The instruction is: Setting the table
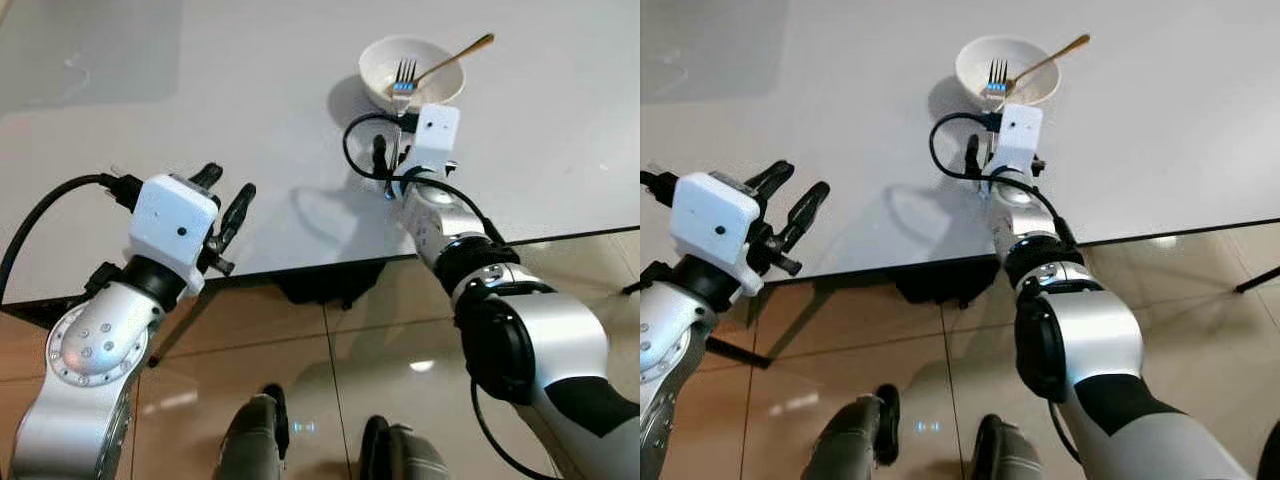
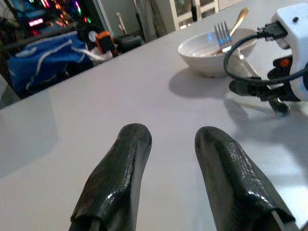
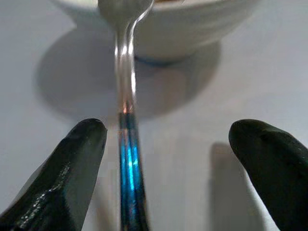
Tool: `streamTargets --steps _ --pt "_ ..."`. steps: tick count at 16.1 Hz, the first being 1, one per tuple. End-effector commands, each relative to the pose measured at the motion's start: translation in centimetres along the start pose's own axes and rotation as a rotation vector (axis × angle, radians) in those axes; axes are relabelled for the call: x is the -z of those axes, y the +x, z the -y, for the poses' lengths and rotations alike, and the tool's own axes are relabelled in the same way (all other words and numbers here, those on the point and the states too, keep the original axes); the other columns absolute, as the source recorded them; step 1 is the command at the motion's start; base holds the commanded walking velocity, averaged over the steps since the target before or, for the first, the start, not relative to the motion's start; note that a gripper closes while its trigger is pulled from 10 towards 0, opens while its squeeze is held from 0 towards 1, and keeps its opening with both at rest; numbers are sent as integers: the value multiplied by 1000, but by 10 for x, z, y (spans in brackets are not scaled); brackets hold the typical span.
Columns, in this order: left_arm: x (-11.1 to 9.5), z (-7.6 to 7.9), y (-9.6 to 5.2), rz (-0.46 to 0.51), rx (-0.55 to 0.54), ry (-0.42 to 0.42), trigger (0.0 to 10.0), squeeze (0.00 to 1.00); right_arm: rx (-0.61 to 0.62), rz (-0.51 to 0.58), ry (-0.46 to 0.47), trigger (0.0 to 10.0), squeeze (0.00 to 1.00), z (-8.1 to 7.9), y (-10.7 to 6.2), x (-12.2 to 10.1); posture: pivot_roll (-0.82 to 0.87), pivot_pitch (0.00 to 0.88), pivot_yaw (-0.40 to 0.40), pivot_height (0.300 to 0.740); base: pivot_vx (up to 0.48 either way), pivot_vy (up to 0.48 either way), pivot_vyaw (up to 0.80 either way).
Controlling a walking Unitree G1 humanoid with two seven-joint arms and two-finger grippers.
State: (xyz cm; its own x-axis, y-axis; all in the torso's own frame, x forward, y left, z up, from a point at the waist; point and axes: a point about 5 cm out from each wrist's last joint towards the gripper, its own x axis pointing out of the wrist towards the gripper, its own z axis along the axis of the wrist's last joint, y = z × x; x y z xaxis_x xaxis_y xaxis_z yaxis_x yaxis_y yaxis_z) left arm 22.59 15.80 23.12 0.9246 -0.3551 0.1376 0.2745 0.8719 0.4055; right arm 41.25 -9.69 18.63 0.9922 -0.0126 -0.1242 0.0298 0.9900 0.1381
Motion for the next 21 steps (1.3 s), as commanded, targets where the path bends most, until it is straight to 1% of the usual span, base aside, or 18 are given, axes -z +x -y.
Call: streamTargets --steps 1,2,3,4,5,6,10,14,18,21 --pt "-1 0 -6 -7 0 5 10000 0 -11 14 8 10000 0 -3 1 -6 376 314 -40 740 0 0 0" --pt "-1 -2 -9 -18 -4 9 10000 0 -21 9 35 10000 0 -5 1 -7 387 311 -42 740 0 0 0" --pt "-1 -2 -11 -26 -4 11 10000 0 -33 3 84 10000 0 -5 1 -6 392 309 -42 740 0 0 0" --pt "-2 -2 -13 -33 6 18 10000 0 -41 -7 158 3451 0 -5 1 -6 398 306 -42 740 0 0 0" --pt "-1 -2 -14 -35 10 22 10000 0 -40 -9 173 1451 0 -5 1 -6 398 306 -42 740 0 0 0" --pt "-2 0 -15 -37 25 19 10000 0 -42 -16 187 0 0 -5 1 -5 401 305 -42 740 0 0 0" --pt "-1 8 -19 -55 110 -20 10000 0 -47 -43 206 0 0 -4 1 -1 404 291 -37 740 0 0 0" --pt "-1 8 -18 -58 112 -18 10000 0 -49 -41 212 0 0 -1 2 -3 408 287 -42 740 0 0 0" --pt "-1 8 -20 -64 125 -15 10000 0 -48 -45 215 0 0 -1 1 -2 411 283 -41 740 0 0 0" --pt "0 13 -23 -73 160 -8 10000 0 -48 -45 214 0 0 -1 1 -2 408 278 -41 740 0 0 0"
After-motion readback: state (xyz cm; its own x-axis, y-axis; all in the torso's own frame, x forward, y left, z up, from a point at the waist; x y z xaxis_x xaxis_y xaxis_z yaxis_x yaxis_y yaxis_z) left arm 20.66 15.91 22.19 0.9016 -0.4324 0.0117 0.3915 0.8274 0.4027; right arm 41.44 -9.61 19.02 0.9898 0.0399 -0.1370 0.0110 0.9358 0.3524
